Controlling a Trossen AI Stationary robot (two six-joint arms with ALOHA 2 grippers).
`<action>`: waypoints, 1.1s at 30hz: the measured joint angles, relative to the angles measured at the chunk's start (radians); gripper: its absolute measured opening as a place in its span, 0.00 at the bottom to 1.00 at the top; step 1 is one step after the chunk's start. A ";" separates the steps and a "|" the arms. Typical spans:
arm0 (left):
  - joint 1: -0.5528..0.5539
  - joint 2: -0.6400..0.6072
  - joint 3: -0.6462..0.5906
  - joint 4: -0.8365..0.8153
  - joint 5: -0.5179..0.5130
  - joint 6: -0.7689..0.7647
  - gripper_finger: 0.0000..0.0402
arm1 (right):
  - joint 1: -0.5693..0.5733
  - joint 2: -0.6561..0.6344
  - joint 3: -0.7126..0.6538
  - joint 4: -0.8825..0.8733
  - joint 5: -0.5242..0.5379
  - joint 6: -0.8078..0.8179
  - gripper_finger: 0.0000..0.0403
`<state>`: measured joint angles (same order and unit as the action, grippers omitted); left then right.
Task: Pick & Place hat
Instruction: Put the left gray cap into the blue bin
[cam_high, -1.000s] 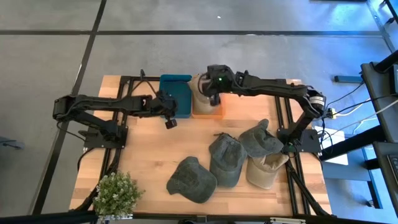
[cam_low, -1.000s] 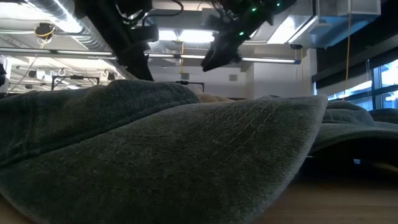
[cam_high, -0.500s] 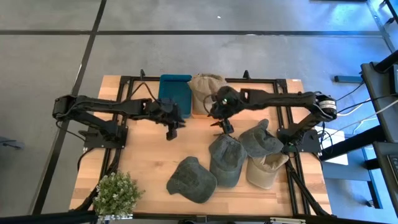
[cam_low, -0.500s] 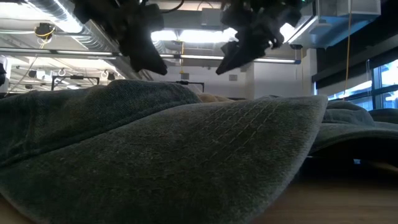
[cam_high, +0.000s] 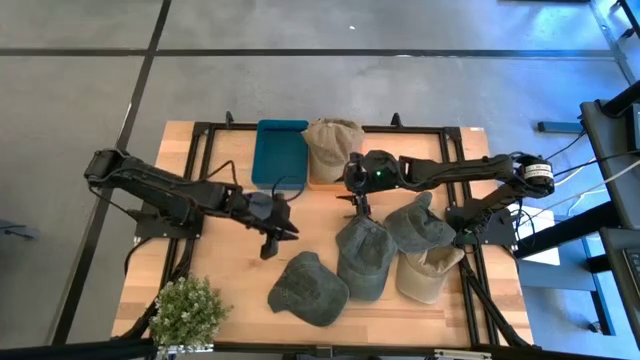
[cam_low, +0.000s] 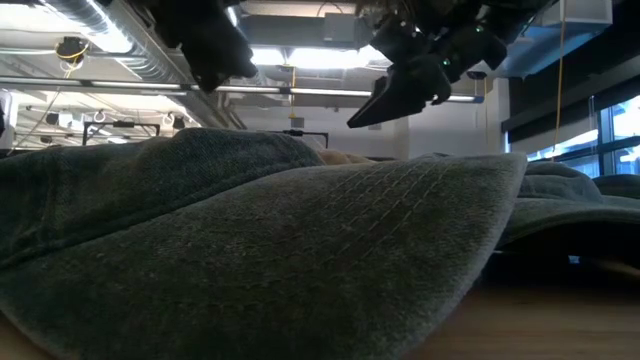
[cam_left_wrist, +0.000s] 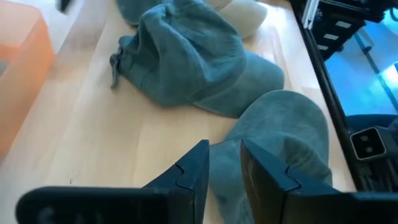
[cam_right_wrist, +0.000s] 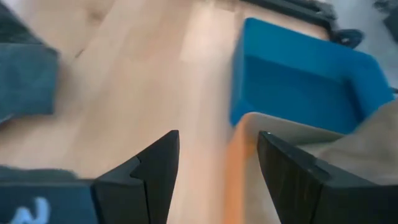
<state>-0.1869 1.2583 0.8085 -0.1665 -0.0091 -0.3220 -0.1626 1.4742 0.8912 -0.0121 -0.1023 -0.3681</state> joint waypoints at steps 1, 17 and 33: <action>-0.014 0.000 0.000 0.006 -0.019 -0.007 0.22 | 0.012 0.000 0.000 -0.006 0.000 0.000 0.54; -0.181 0.189 0.000 0.040 -0.071 -0.420 0.53 | 0.123 0.000 0.000 0.043 0.093 0.051 0.54; -0.369 0.405 0.003 0.033 -0.261 -0.629 0.52 | 0.160 0.004 0.000 0.113 0.092 0.105 0.54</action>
<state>-0.5562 1.6634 0.8113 -0.1333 -0.2697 -0.9506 -0.0022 1.4784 0.8909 0.1012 -0.0101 -0.2628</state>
